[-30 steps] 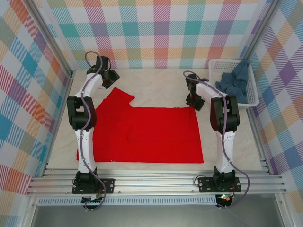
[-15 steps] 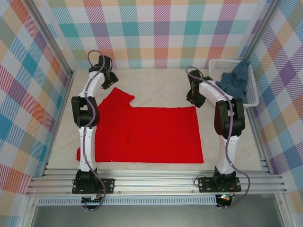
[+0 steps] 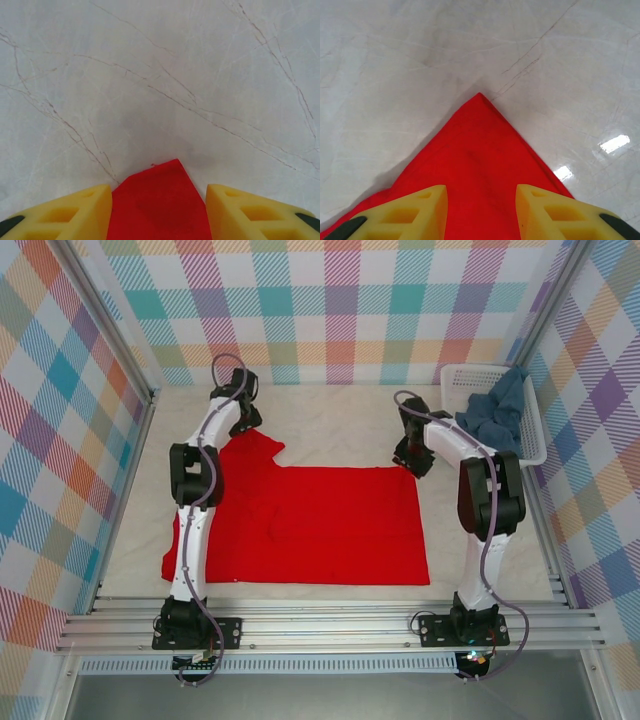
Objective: Fold and stack the t-shirts
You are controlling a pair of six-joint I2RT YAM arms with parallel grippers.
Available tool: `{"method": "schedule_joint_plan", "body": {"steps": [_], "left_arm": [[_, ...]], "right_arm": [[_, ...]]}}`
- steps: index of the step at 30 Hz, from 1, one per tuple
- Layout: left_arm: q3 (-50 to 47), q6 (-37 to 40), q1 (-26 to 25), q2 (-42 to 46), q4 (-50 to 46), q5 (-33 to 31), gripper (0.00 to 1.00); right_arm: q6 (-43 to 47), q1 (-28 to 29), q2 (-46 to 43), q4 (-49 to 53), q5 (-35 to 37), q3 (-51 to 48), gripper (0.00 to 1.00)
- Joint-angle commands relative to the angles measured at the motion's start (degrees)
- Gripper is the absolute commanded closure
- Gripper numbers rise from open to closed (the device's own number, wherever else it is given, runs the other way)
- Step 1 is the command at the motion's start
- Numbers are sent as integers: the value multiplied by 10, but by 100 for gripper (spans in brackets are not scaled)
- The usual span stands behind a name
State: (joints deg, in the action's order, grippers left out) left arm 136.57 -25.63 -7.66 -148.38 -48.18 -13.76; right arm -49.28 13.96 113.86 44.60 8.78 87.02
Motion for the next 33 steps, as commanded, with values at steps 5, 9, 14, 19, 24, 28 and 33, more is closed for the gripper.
{"method": "schedule_joint_plan", "body": {"steps": [5,9,14,19,24,28,33], "left_arm": [[87,16,-8,-63,-82,-43,53],[105,0,-7,-79,-113,-31,61],[104,-1,-7,-76,-136,-28,85],[86,-10,-8,-36,-134,-42,100],[49,-9,-11,16,-114,-46,100],[40,-8,-12,33,-122,-42,100],[13,-8,-13,56,-115,-36,100]], "right_arm": [[2,6,-24,-8,-19,-6,59],[7,6,-19,-12,-21,-1,59],[21,5,0,-13,-19,17,58],[33,1,30,-4,-3,47,58],[37,-2,62,9,4,72,59],[21,-7,77,32,36,75,57],[35,-19,99,24,31,95,56]]}}
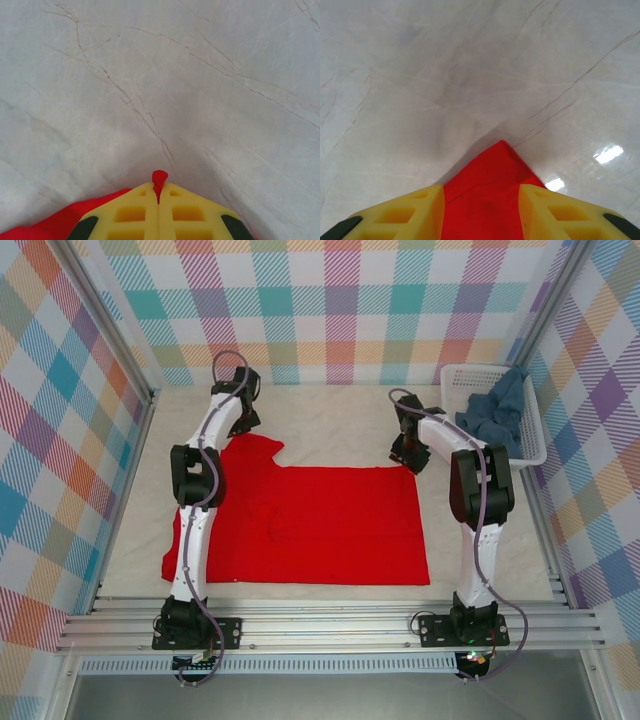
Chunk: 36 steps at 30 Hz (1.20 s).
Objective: Fold and stack the t-shirts
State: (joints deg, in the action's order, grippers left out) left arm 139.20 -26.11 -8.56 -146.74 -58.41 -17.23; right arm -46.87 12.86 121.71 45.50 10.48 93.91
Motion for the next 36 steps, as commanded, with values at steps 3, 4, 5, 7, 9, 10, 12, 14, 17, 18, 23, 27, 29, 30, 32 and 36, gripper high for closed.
{"method": "schedule_joint_plan", "body": {"steps": [3,4,5,7,9,10,12,14,17,18,23,27,29,30,32,36], "left_arm": [[-25,-6,-5,55,-5,1,100],[-27,-5,-6,59,-5,1,100],[-26,-5,-5,62,-4,2,100],[-26,-5,-6,66,-3,3,100],[-26,-5,-5,70,-2,7,100],[-26,-5,-5,71,-3,9,100],[-26,-6,-6,72,-5,12,100],[-26,-7,-7,74,-8,14,100],[-31,-11,-10,85,-15,9,100],[-37,-13,-11,92,-15,7,100],[-123,-31,-12,172,6,1,100],[-220,-38,-13,249,11,13,100],[-281,-43,-12,297,10,19,100],[-309,-45,-12,320,12,20,100],[-377,-53,-12,380,15,10,100],[-512,-75,-10,500,21,-15,100]], "right_arm": [[18,-8,40,36,14,48,57],[16,-8,43,44,16,50,58],[12,-8,44,46,17,46,58],[7,-8,44,44,16,36,59],[3,-8,46,46,17,32,60],[2,-8,47,46,16,32,61],[4,-8,50,46,17,34,68],[4,-8,50,46,17,36,75],[5,-8,43,43,16,35,91],[5,-8,41,42,17,36,95],[18,-8,13,43,13,32,100],[43,-7,-21,35,-3,8,100],[56,-6,-40,38,-16,-9,100],[60,-6,-49,39,-19,-18,100],[68,-4,-73,38,-22,-45,100],[75,-2,-124,34,-25,-100,100]]}}
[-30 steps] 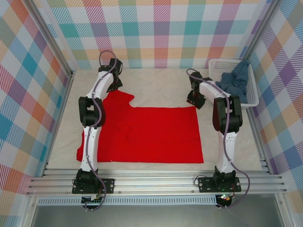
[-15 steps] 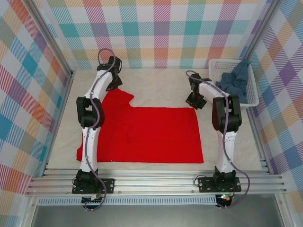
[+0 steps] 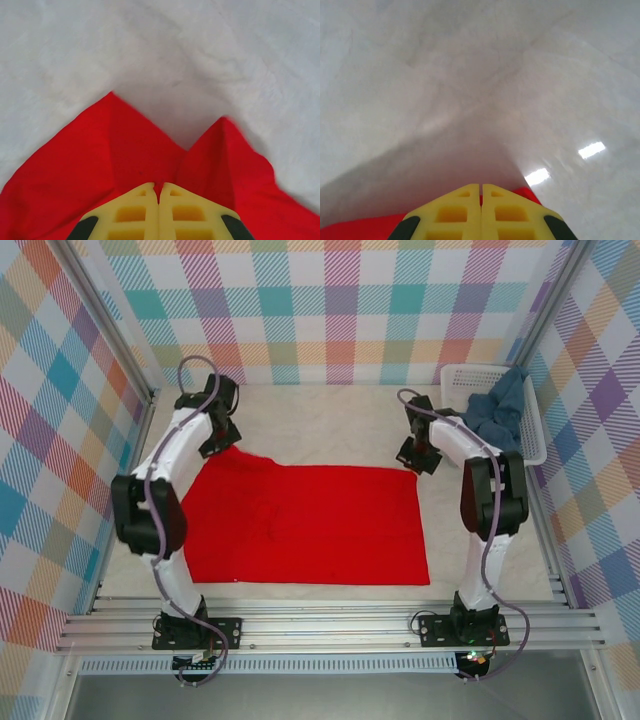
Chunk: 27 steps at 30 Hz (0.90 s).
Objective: Fold and stack the t-shirts
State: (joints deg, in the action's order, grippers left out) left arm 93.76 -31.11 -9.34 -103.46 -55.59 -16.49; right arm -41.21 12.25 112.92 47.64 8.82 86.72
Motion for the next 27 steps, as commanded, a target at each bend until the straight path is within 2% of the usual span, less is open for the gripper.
{"method": "schedule_joint_plan", "body": {"steps": [1,7,14,19,27], "left_arm": [[-88,-31,-1,99,-8,-31,100],[-215,-79,-1,254,-27,-58,100],[-295,-120,-1,377,-70,-87,100],[-353,-157,-2,433,-88,-86,100],[-424,-174,-1,435,-62,-67,100]], "right_arm": [[19,4,-48,13,-9,-42,100],[23,7,-108,27,-16,-107,100],[18,16,-168,39,-16,-174,100],[16,25,-193,38,-19,-221,100],[2,33,-200,24,-11,-274,100]]}}
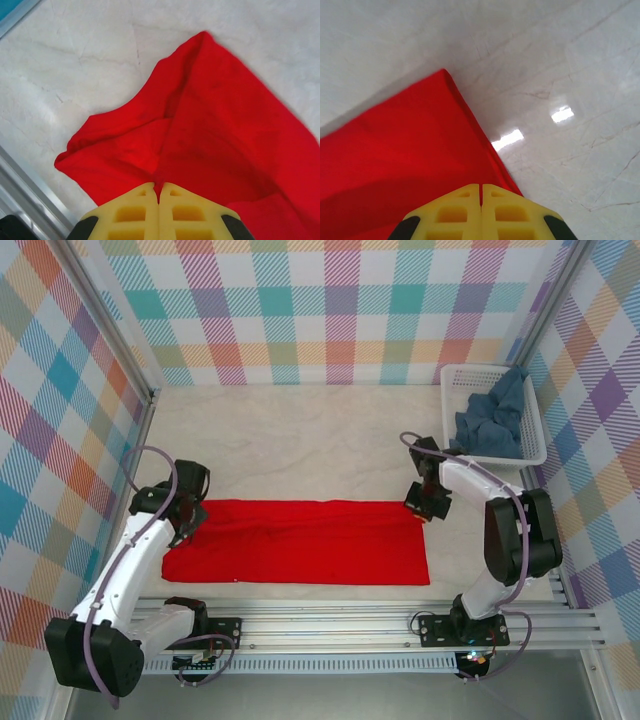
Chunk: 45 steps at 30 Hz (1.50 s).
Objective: Fold and stack the t-shirts
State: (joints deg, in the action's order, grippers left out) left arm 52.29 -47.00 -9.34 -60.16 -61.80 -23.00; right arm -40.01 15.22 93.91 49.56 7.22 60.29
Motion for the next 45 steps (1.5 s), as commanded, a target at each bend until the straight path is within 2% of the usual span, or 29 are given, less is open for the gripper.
{"method": "schedule_joint_plan", "body": {"steps": [1,13,15,16,18,20,22,25,28,31,35,40,45], "left_arm": [[-12,-13,-2,0,1,-4,100],[-22,-18,-5,-3,-13,-16,100],[-23,-32,-5,1,-27,-17,100],[-26,-38,-5,5,-31,-15,98],[-25,-58,-6,19,-51,-18,84],[-20,-76,-6,39,-63,-28,70],[-7,-82,-6,52,-61,-35,65],[28,-69,-6,32,-39,-31,64],[44,-39,-6,-23,30,28,64],[43,-23,-8,-87,106,119,69],[45,-3,-34,-172,181,208,70],[42,12,-69,-238,164,230,71],[-10,1,-86,-243,123,233,74]], "right_arm": [[-9,4,-10,4,6,-13,100],[-20,9,-22,6,14,-30,100],[-25,9,-27,11,20,-32,90],[-27,9,-34,13,25,-37,86],[-35,9,-55,19,36,-44,78],[-45,9,-83,27,50,-49,75],[-54,9,-113,28,59,-54,74],[-57,10,-144,4,56,-59,74],[-45,13,-129,-40,17,-50,77],[-35,20,-86,-92,-64,-39,82],[-49,49,-31,-110,-113,-26,87],[-74,52,-16,-115,-136,-80,87],[-65,52,-20,-95,-119,-107,86]]}}
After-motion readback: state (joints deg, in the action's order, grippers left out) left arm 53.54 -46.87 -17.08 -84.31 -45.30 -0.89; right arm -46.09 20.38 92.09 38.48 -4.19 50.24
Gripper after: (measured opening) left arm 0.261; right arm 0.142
